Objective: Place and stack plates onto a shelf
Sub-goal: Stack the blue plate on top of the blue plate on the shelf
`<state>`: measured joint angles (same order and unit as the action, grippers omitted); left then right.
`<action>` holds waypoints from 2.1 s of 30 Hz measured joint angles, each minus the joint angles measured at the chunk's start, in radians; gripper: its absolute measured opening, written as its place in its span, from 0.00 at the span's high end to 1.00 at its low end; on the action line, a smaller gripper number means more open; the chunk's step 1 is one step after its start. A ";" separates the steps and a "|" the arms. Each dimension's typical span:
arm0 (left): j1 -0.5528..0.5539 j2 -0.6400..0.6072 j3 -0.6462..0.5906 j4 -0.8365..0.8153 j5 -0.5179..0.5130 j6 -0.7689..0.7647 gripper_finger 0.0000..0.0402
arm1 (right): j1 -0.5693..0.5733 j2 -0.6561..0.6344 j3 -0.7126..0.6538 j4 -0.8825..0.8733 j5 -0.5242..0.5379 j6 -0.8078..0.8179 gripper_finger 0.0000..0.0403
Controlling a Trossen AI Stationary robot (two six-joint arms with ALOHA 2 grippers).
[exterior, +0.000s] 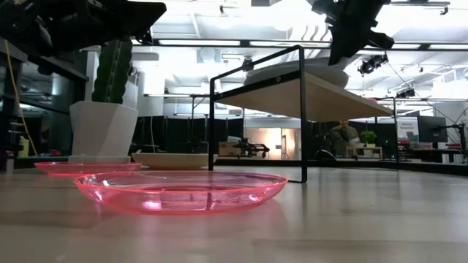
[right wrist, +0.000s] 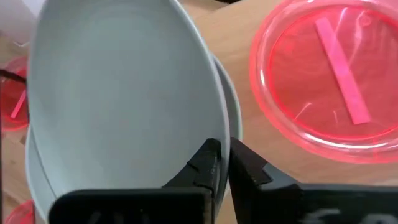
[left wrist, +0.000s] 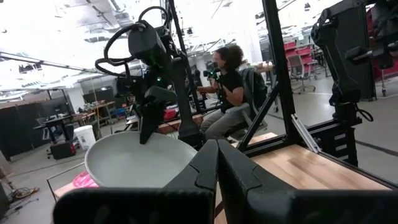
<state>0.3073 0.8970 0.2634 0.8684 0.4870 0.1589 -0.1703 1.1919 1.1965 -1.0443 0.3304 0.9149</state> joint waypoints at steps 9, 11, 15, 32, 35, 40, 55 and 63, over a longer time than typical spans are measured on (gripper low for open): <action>0.000 0.000 0.000 0.000 -0.002 0.000 1.00 | 0.000 0.000 0.000 0.000 -0.040 -0.053 0.71; 0.000 0.000 0.000 0.000 -0.002 0.001 1.00 | 0.001 -0.004 0.000 -0.007 -0.059 -0.089 0.66; 0.000 0.000 0.000 0.000 -0.013 0.002 1.00 | 0.013 -0.019 0.000 -0.002 -0.061 -0.135 0.62; 0.000 0.000 0.000 -0.103 -0.109 -0.024 1.00 | 0.520 -0.068 -0.005 0.067 0.507 -0.223 0.62; 0.000 0.000 0.000 -0.101 -0.109 -0.011 1.00 | 0.618 -0.059 -0.089 0.122 0.664 -0.195 0.62; 0.000 0.000 0.000 -0.107 -0.109 -0.020 1.00 | 0.699 -0.095 -0.306 0.136 0.712 0.021 0.62; 0.000 0.000 0.000 -0.110 -0.118 -0.008 1.00 | 0.721 -0.290 -0.748 0.736 0.971 0.109 0.64; 0.000 0.000 0.000 -0.109 -0.118 -0.007 1.00 | 0.620 -0.276 -0.826 0.965 1.032 -0.015 0.97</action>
<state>0.3069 0.8974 0.2634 0.7589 0.3687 0.1516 0.4498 0.9157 0.3710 -0.0789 1.3628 0.8996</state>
